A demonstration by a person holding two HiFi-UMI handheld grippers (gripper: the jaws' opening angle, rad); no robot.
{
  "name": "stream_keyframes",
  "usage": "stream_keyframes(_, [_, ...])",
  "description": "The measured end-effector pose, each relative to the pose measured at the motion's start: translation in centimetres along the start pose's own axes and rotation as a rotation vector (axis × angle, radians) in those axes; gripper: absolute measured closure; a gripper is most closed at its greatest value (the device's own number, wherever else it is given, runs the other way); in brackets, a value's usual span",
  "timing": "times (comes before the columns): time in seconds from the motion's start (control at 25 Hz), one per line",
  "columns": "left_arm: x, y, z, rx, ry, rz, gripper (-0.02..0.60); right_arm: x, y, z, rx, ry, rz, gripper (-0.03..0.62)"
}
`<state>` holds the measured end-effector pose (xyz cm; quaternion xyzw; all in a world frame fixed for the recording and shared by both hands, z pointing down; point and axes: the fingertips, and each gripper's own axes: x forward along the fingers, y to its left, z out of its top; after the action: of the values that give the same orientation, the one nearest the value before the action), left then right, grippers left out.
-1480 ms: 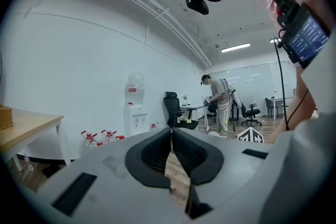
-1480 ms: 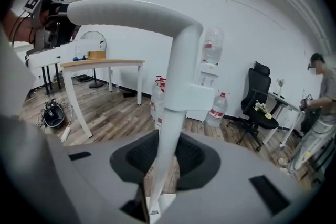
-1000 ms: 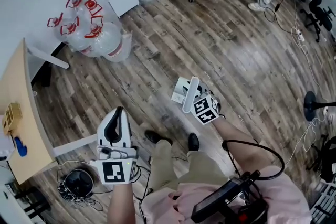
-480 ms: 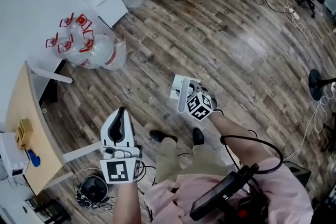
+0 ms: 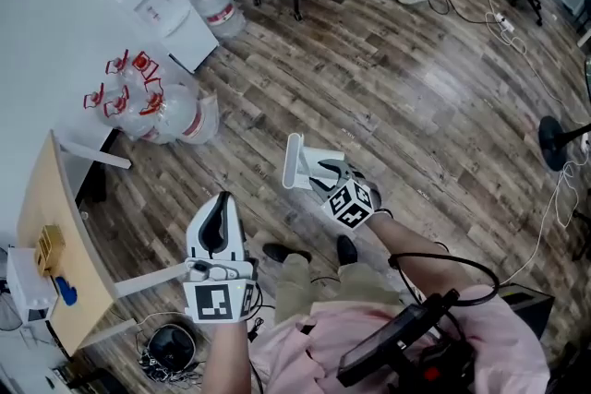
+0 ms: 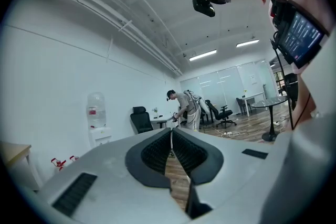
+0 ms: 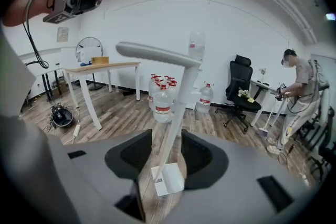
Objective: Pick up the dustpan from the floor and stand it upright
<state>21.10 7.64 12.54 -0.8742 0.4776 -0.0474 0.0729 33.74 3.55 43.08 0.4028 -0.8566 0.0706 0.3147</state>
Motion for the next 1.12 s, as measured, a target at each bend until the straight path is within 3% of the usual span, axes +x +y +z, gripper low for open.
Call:
stream_keyframes(0.24, [0.8, -1.4, 3.8, -0.001, -0.075, 0.01, 0.565, -7.0, -3.6, 4.1, 0.108, -0.135, -0.095, 0.424])
stream_keyframes(0.48, [2.5, -0.8, 10.2, 0.031, -0.16, 0.091, 0.566, -15.3, -8.4, 15.3, 0.199, -0.373, -0.194, 0.465])
stream_keyframes(0.64, [2.9, -0.9, 14.3, 0.08, -0.216, 0.109, 0.566, -20.5, -8.8, 23.3, 0.168, -0.532, -0.239, 0.495])
stream_keyframes(0.76, [3.2, -1.0, 16.7, 0.084, -0.25, 0.122, 0.566, -23.3, -8.4, 27.1, 0.128, -0.599, -0.281, 0.541])
stream_keyframes(0.92, [3.2, -1.4, 18.0, 0.073, -0.256, 0.137, 0.566, -25.1, -7.3, 29.2, 0.083, -0.644, -0.309, 0.592])
stream_keyframes(1.12, [2.4, -1.5, 18.3, 0.078, -0.252, 0.149, 0.566, -25.8, -5.9, 30.3, 0.045, -0.651, -0.314, 0.592])
